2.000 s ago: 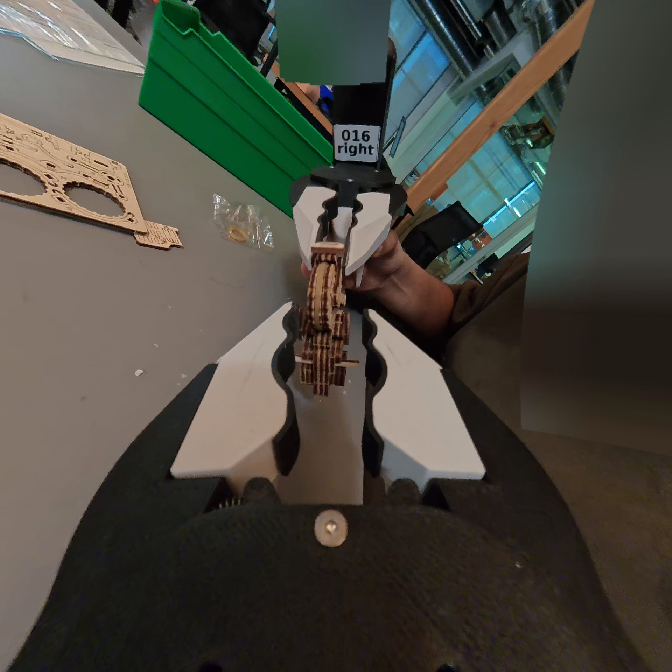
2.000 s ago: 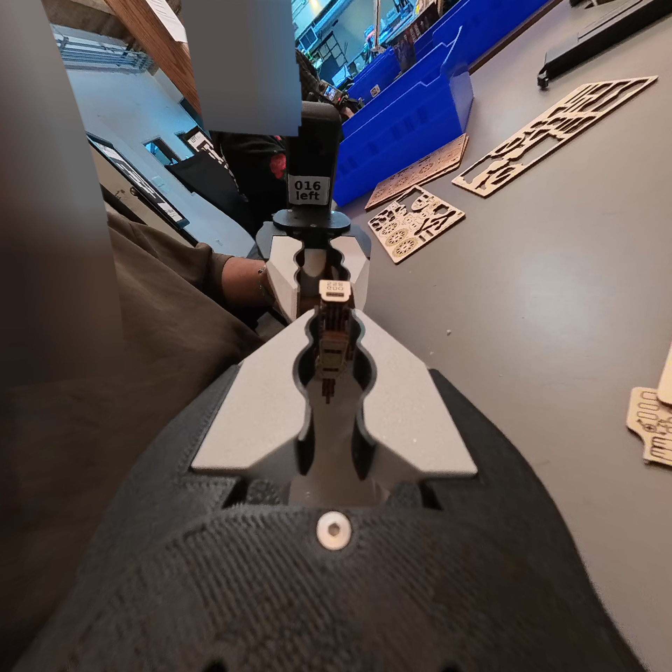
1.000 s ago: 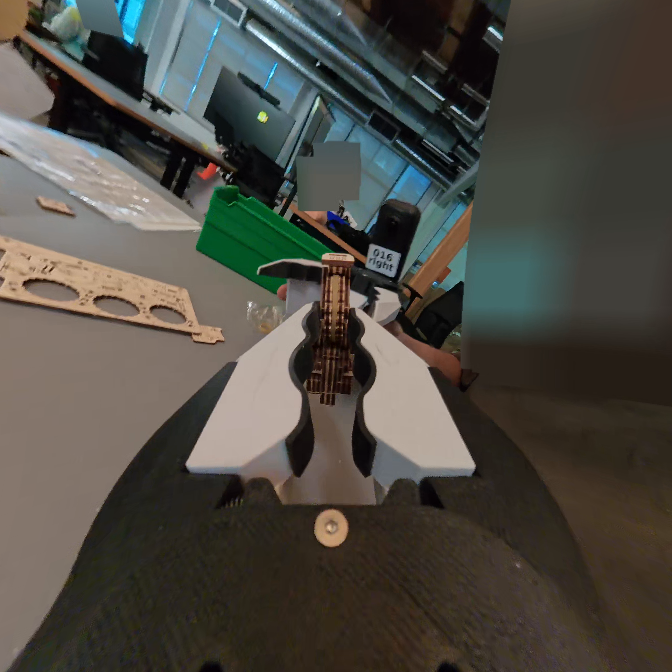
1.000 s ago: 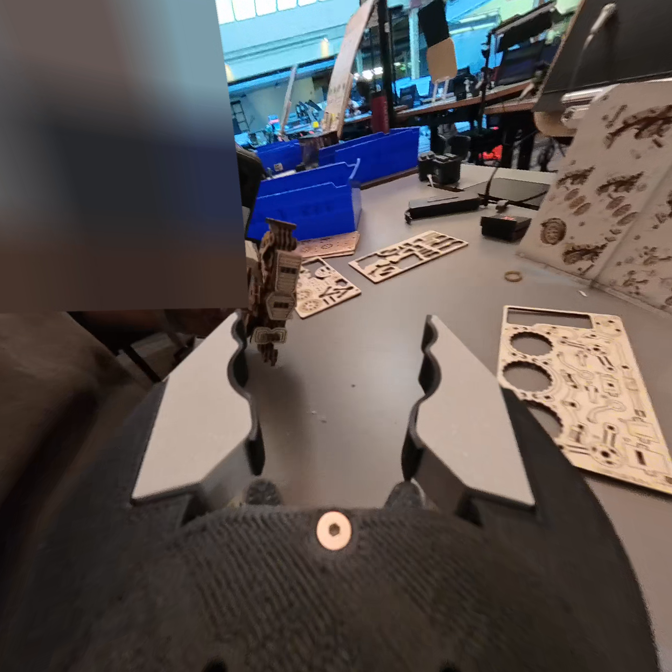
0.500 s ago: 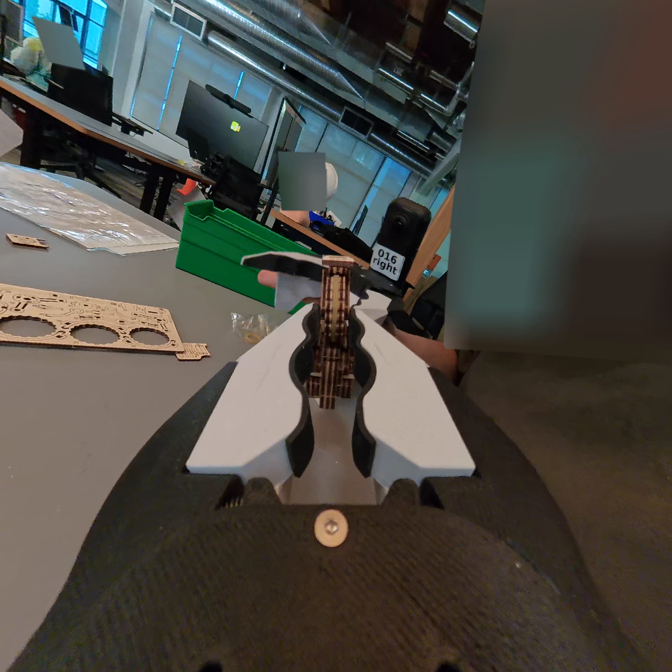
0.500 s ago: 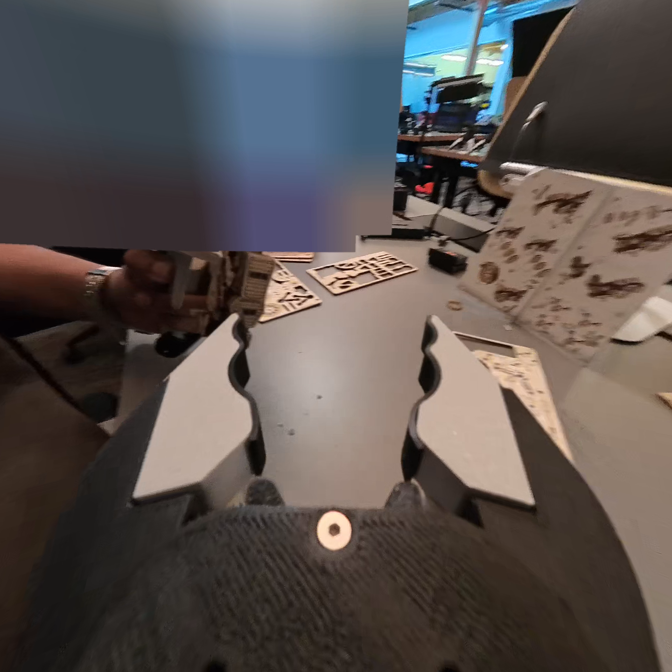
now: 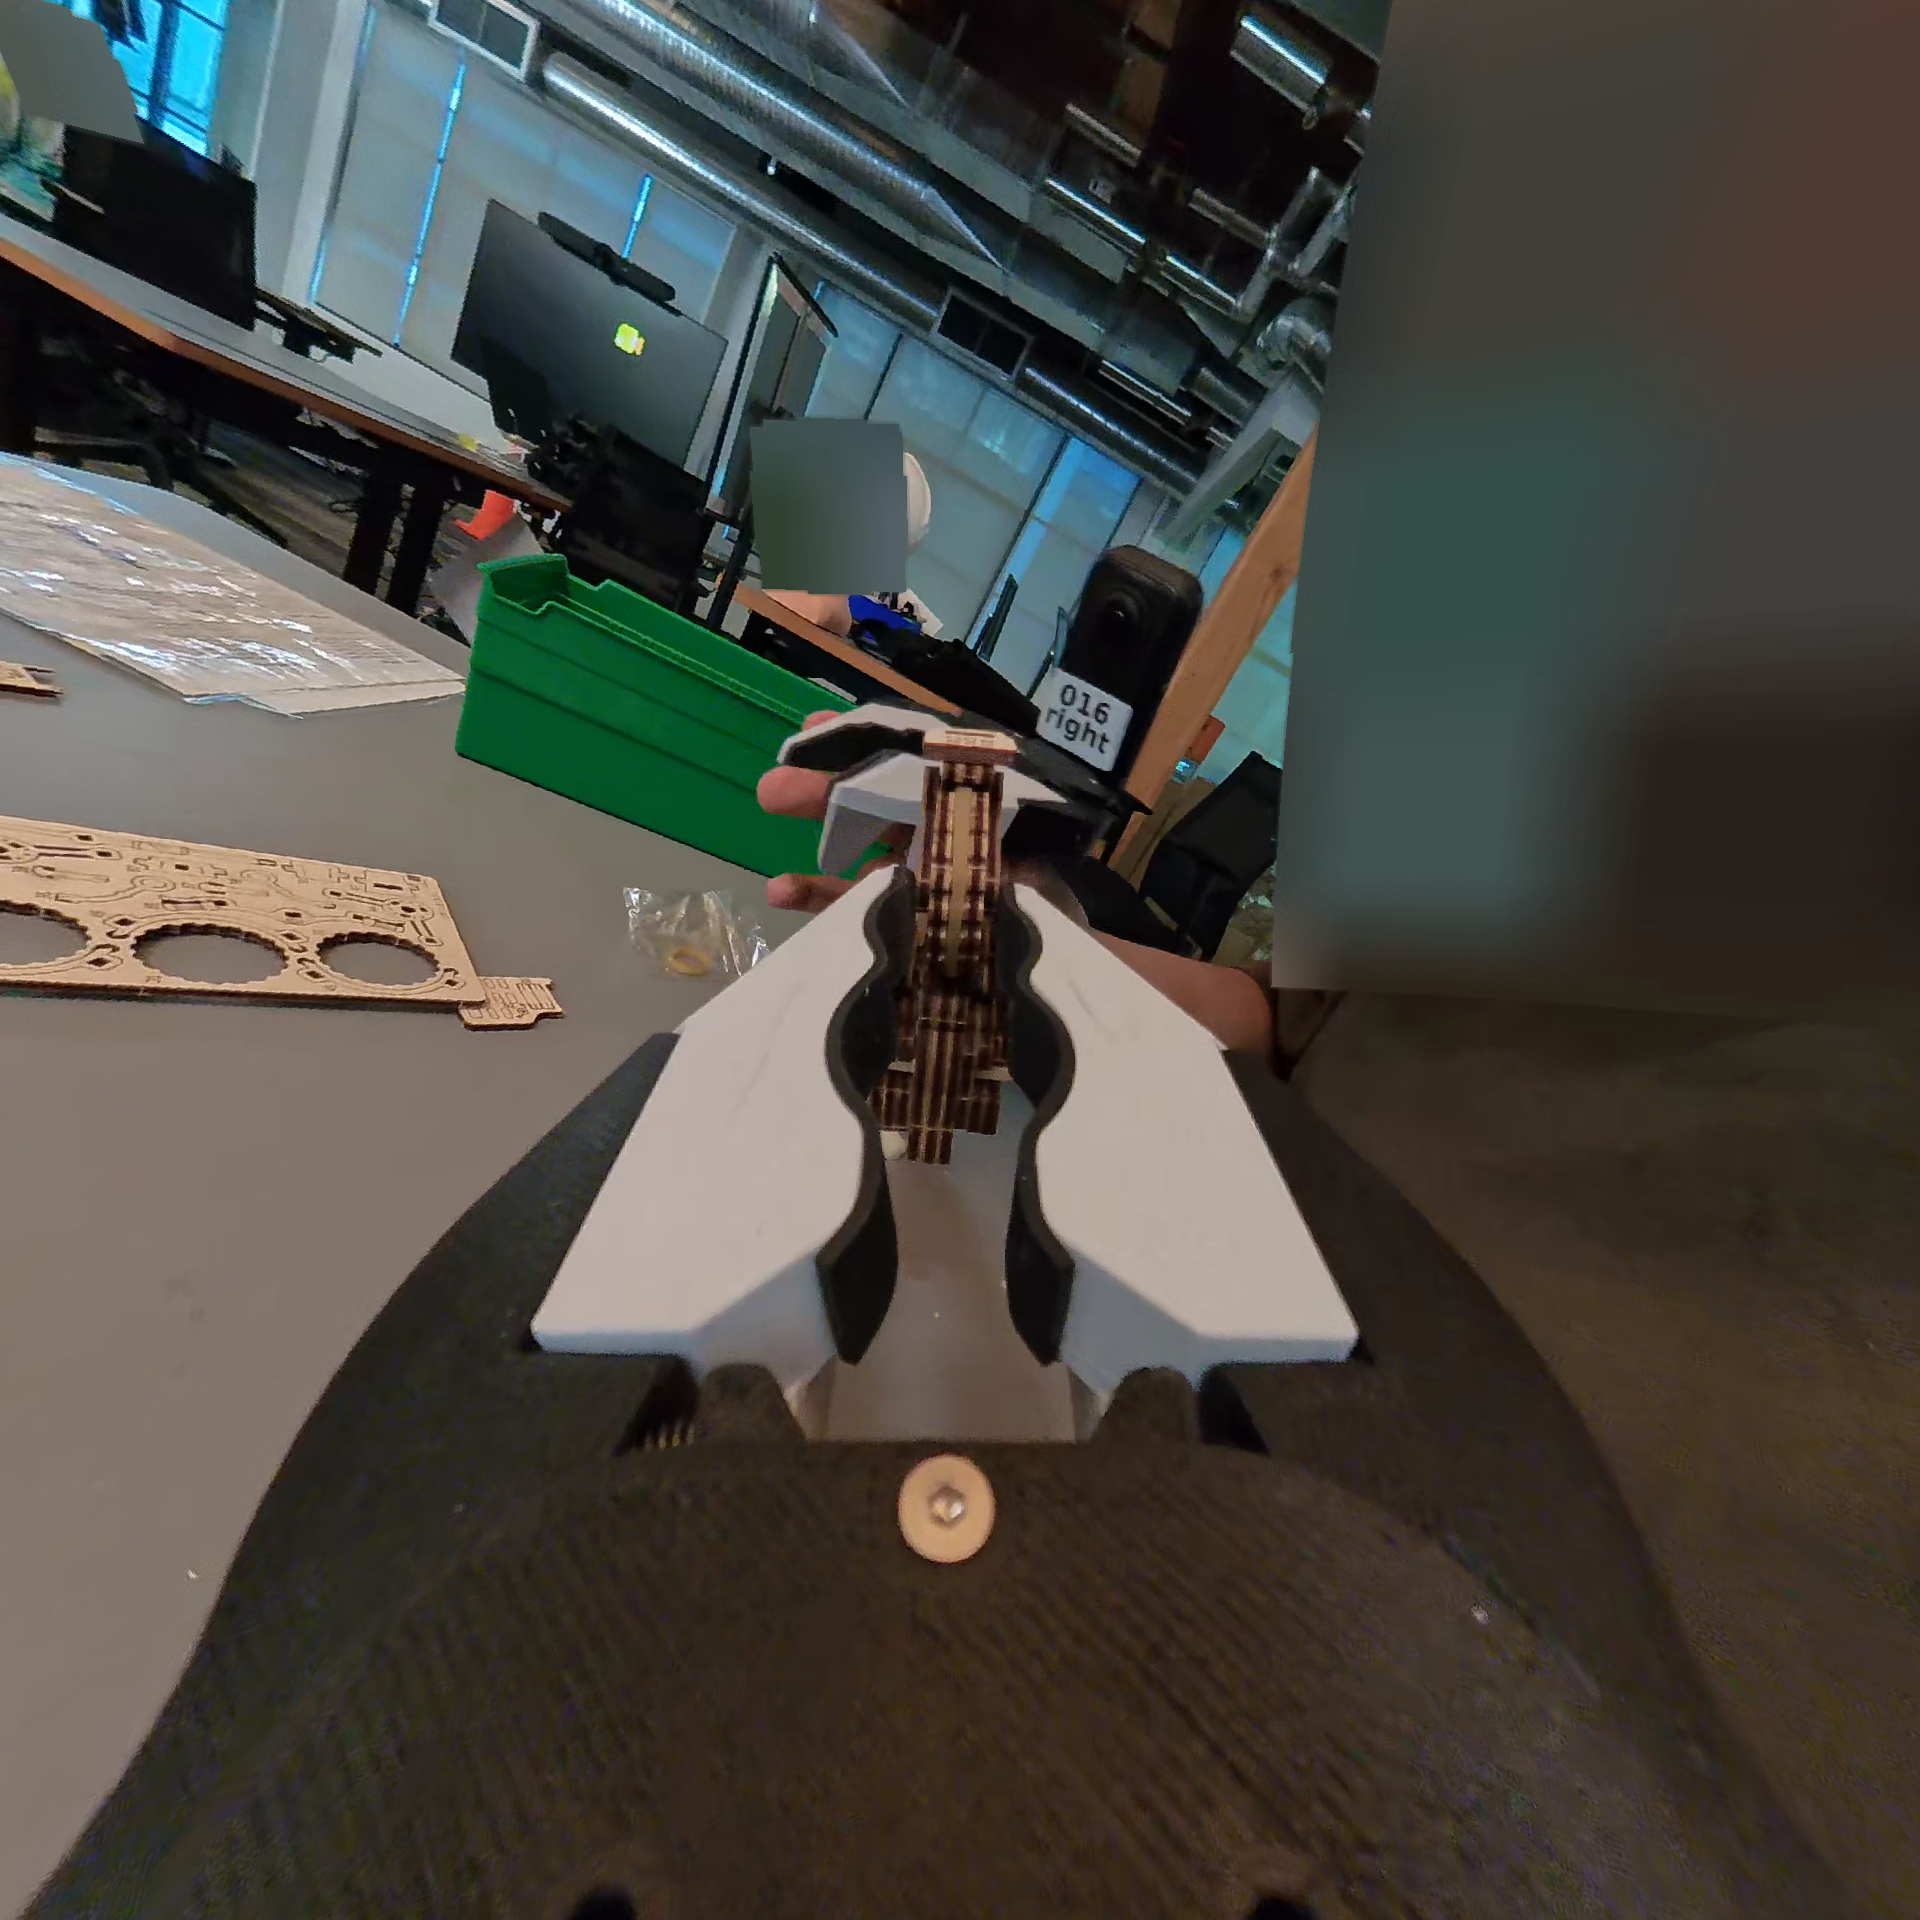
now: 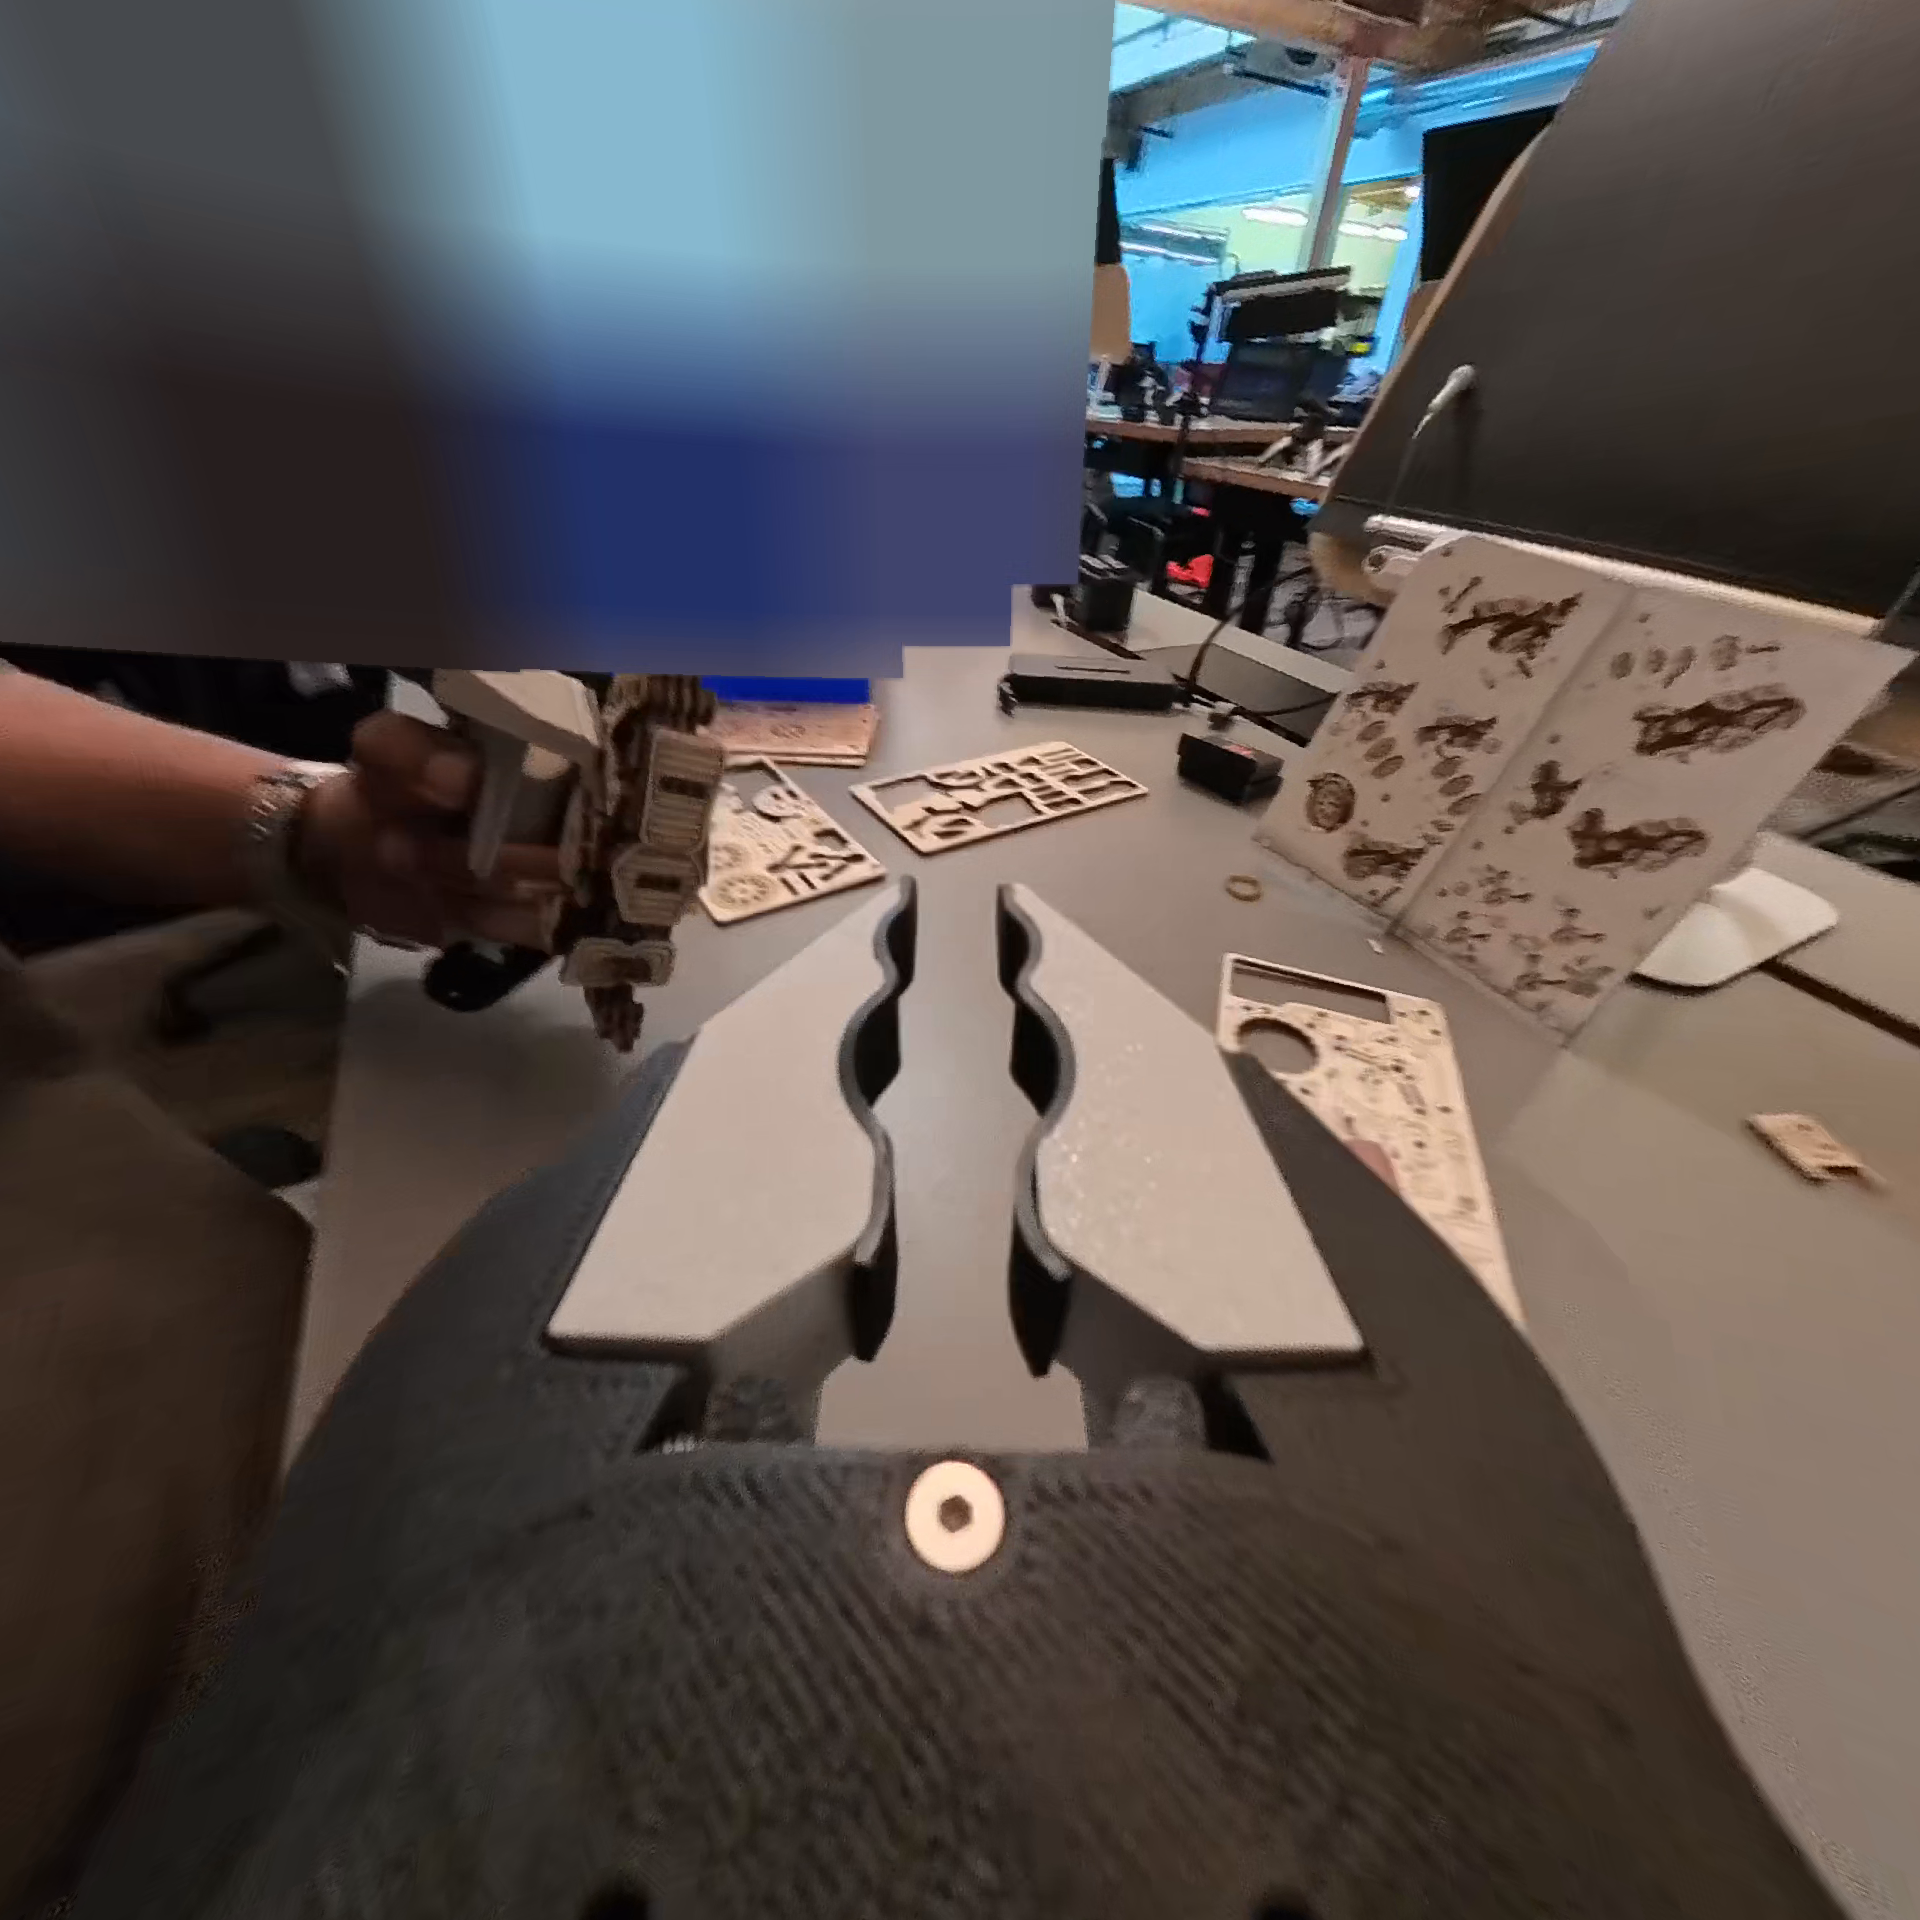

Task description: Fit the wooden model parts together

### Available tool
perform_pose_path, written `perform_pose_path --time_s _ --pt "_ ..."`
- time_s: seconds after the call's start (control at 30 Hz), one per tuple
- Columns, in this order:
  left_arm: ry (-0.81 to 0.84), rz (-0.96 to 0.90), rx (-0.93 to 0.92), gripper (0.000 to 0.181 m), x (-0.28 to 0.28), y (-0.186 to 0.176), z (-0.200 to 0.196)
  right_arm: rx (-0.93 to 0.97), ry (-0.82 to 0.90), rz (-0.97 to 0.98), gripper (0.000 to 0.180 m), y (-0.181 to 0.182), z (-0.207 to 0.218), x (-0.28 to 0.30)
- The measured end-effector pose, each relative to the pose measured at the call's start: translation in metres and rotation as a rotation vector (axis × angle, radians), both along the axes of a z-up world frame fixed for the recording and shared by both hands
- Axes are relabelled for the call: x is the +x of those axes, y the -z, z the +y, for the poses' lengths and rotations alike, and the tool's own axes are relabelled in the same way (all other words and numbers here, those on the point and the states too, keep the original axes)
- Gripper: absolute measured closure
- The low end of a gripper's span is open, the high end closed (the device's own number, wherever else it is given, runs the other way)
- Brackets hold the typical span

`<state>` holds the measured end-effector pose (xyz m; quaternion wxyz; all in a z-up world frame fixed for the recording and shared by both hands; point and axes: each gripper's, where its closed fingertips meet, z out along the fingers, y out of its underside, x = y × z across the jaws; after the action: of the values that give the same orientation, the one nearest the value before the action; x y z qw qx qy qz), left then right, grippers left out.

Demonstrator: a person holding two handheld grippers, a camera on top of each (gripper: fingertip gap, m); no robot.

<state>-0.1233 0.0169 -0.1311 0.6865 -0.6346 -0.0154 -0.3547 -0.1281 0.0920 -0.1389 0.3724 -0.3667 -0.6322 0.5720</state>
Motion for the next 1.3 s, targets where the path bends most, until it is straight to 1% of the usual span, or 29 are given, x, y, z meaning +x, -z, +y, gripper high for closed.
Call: perform_pose_path --time_s 0.07,0.1,0.17,0.2,0.3,0.43,0.47,0.57,0.77,0.9,0.93,1.03,1.13,1.3 --pt "0.009 0.004 0.001 0.168 0.002 0.000 0.000 -0.065 -0.003 -0.028 0.164 0.001 0.004 -0.002" --pt "0.013 0.007 0.001 0.168 0.003 0.000 0.000 -0.065 0.014 -0.041 0.164 0.004 0.008 -0.004" --pt "0.023 0.010 0.002 0.167 0.004 0.000 -0.001 -0.005 0.059 -0.048 0.162 0.012 0.015 -0.009" --pt "0.027 0.011 0.002 0.167 0.005 0.000 -0.001 0.031 0.055 -0.040 0.161 0.014 0.014 -0.009" --pt "0.040 0.011 0.002 0.168 0.007 0.000 -0.001 0.055 0.016 -0.011 0.141 0.015 0.003 -0.007" --pt "0.056 0.000 0.003 0.168 0.008 0.000 -0.002 0.044 -0.017 0.016 0.138 0.015 -0.002 -0.005" --pt "0.059 -0.005 0.001 0.167 0.008 0.000 -0.002 0.030 -0.038 0.012 0.140 0.017 -0.004 -0.004" --pt "0.068 -0.030 -0.001 0.168 0.007 0.000 -0.001 -0.067 -0.117 -0.027 0.133 0.020 -0.010 -0.001" --pt "0.060 -0.092 -0.001 0.168 -0.001 0.000 -0.001 -0.217 -0.207 -0.022 0.137 0.010 -0.013 0.005" --pt "0.040 -0.079 -0.008 0.167 -0.004 0.002 0.000 -0.343 -0.262 -0.028 0.140 0.000 -0.014 0.009" --pt "0.040 -0.072 -0.009 0.168 -0.003 0.002 0.000 -0.363 -0.283 -0.043 0.138 0.000 -0.017 0.010" --pt "0.043 -0.027 -0.019 0.168 0.001 0.004 0.000 -0.420 -0.367 -0.117 0.126 0.002 -0.035 0.015" --pt "0.052 0.039 -0.030 0.168 0.007 0.008 0.001 -0.417 -0.420 -0.188 0.126 0.008 -0.053 0.019" --pt "0.083 0.112 -0.040 0.168 0.015 0.011 -0.001 -0.300 -0.413 -0.217 0.136 0.013 -0.060 0.022"
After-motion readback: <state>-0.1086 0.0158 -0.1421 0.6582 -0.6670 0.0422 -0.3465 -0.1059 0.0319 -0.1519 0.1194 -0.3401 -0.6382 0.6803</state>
